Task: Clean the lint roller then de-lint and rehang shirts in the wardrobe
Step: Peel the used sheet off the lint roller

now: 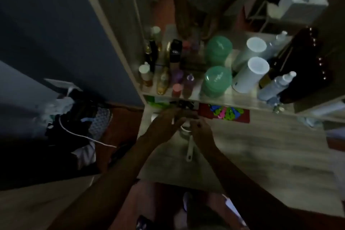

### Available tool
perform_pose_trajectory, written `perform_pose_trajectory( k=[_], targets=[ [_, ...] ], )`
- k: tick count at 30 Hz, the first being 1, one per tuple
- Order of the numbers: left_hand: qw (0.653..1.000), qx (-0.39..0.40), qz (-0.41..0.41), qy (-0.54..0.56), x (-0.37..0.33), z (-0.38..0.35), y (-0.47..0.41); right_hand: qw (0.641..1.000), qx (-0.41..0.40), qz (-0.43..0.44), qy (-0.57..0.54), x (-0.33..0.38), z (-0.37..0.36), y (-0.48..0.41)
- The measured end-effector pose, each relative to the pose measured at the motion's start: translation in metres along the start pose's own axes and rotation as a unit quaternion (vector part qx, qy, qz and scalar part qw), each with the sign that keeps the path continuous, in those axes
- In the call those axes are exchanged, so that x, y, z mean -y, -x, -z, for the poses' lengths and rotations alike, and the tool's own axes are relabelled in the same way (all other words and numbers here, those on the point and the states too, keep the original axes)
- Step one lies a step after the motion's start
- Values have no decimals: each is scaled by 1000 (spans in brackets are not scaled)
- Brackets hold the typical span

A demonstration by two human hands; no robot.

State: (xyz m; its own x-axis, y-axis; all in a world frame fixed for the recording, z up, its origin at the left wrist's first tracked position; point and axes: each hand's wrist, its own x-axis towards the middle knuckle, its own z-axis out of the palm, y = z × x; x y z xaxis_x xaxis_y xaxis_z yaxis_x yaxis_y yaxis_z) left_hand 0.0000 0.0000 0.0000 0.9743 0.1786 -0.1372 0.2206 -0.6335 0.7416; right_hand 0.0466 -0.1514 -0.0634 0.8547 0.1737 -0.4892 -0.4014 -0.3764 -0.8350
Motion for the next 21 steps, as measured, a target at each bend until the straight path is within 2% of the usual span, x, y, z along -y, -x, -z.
perform_pose_trajectory(
  k=[2,6,10,13,15,17,19,20,21],
  targets=[
    [998,37,9,-43,4,-21,-17,997,-39,-41,47,-14,6,-8],
    [987,115,62,-97,13,-50,-35,983,-4,-143,118,-44,12,-10],
    [978,155,66,-120,10,-62,-47,978,16,-127,167,-37,19,-10],
    [980,164,79,-75,2,-67,-45,974,57,-128,178,-45,20,-7],
    [985,152,65,-41,-2,-69,-40,973,35,-126,189,-54,18,-7],
    [981,172,59,-64,0,-72,-33,974,-17,-62,216,-58,21,-9],
    [972,194,69,-110,7,-76,-26,977,41,-66,199,-51,27,-6],
    [969,200,77,-120,10,-76,-24,978,71,-41,190,-52,29,-7],
    [967,204,84,-125,10,-74,-22,978,63,-28,198,-55,30,-15]
  ],
)
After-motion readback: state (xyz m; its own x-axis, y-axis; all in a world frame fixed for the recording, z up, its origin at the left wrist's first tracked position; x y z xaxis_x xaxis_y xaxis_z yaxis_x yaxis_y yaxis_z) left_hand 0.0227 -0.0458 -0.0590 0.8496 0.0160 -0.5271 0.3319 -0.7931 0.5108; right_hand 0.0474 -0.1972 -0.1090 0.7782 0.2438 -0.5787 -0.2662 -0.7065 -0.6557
